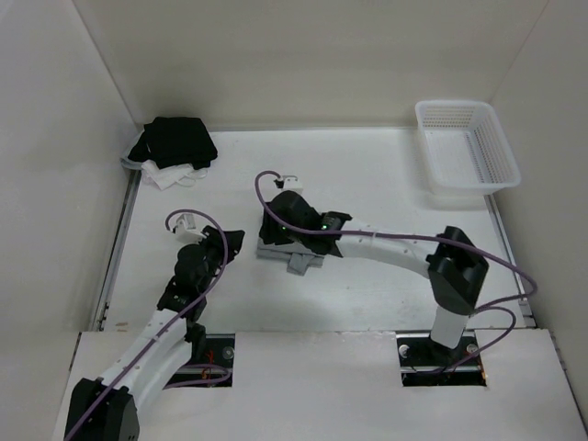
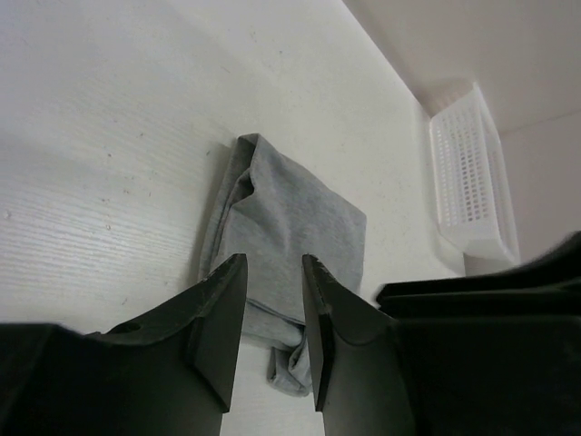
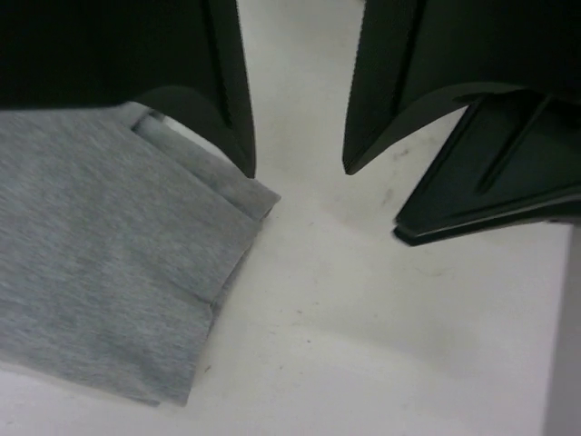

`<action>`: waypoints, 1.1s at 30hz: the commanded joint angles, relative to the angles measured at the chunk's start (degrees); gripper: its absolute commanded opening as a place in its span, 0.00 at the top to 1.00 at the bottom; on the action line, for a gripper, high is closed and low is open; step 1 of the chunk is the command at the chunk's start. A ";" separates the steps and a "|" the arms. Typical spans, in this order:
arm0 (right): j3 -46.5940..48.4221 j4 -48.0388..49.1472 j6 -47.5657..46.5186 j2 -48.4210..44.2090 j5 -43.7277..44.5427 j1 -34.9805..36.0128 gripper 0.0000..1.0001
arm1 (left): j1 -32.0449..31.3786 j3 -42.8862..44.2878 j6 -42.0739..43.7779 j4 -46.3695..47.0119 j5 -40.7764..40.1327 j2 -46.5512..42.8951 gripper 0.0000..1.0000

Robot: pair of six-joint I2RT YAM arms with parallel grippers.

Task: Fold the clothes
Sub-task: Fold the tank top

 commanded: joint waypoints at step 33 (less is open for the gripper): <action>-52.17 40.68 -6.16 -34.08 4.10 -24.97 0.19 | -2.21 6.30 9.27 -17.53 -11.13 -1.07 0.47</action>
